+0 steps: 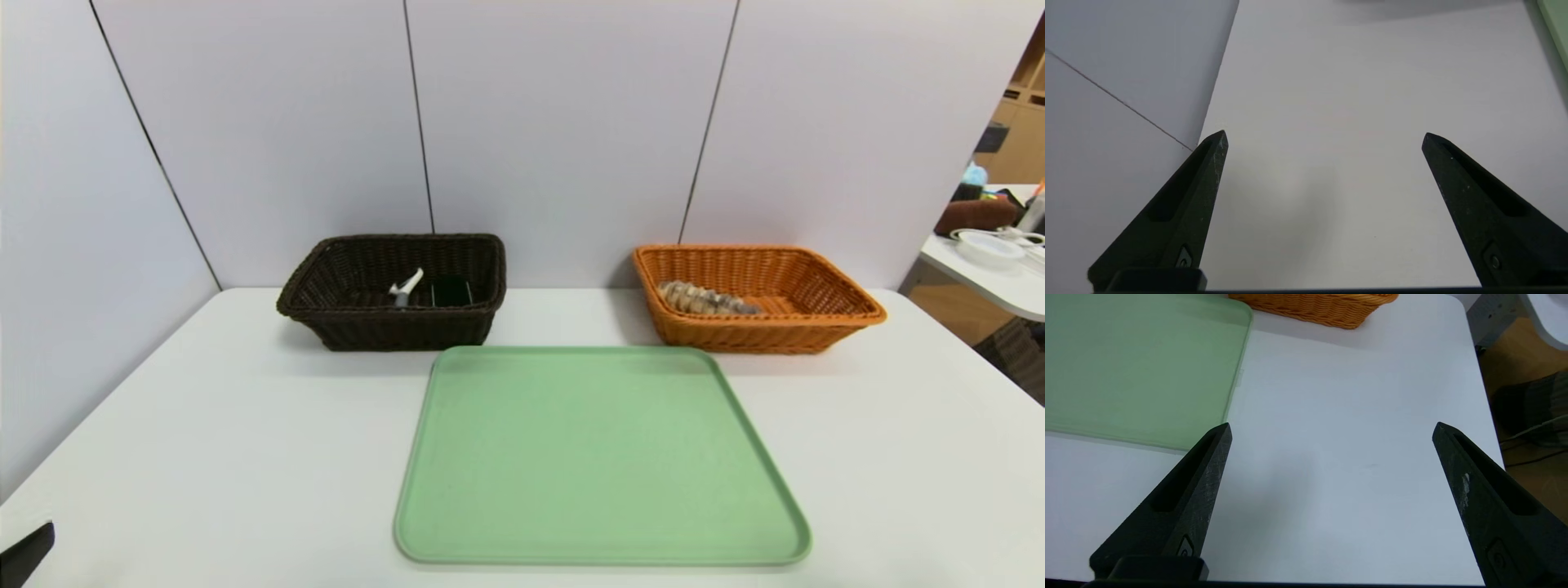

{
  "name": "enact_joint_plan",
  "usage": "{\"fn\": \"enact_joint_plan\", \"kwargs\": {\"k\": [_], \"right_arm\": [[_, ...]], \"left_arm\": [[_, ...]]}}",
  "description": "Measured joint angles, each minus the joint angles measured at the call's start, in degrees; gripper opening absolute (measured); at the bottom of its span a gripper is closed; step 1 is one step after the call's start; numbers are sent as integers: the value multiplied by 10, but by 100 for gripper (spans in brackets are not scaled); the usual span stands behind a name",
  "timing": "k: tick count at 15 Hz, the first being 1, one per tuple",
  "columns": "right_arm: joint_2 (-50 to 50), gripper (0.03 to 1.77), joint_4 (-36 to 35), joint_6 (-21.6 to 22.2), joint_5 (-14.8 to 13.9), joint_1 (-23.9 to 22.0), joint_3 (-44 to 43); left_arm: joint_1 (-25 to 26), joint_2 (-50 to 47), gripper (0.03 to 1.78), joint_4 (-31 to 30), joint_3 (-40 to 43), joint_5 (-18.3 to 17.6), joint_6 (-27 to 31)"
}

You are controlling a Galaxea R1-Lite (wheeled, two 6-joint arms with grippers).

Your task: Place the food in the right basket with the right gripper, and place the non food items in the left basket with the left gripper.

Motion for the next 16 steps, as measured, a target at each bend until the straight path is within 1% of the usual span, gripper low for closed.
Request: {"fn": "enact_joint_plan", "kwargs": {"k": [3, 5, 7, 8, 10, 11, 13, 16], "right_arm": [[-41, 170, 3, 1, 0, -31, 16], [-67, 170, 18, 1, 0, -41, 25], [-85, 170, 26, 7, 1, -44, 28], [-91, 170, 26, 13, 3, -45, 29], [-101, 170, 26, 15, 22, -46, 30], [-106, 170, 27, 15, 27, -47, 30], [-116, 170, 40, 15, 28, -49, 30], [-131, 170, 50, 15, 38, -51, 35]], "left_arm": [[20, -42, 169, -6, 35, -1, 0], [35, -71, 169, -7, 59, -3, -1], [52, -98, 169, -9, 80, -22, 1], [59, -111, 169, -10, 89, -35, 2], [69, -129, 169, -11, 97, -38, 3], [73, -138, 169, -11, 100, -39, 3], [75, -153, 169, -12, 113, -39, 3], [77, -177, 169, -11, 135, -39, 4]]}}
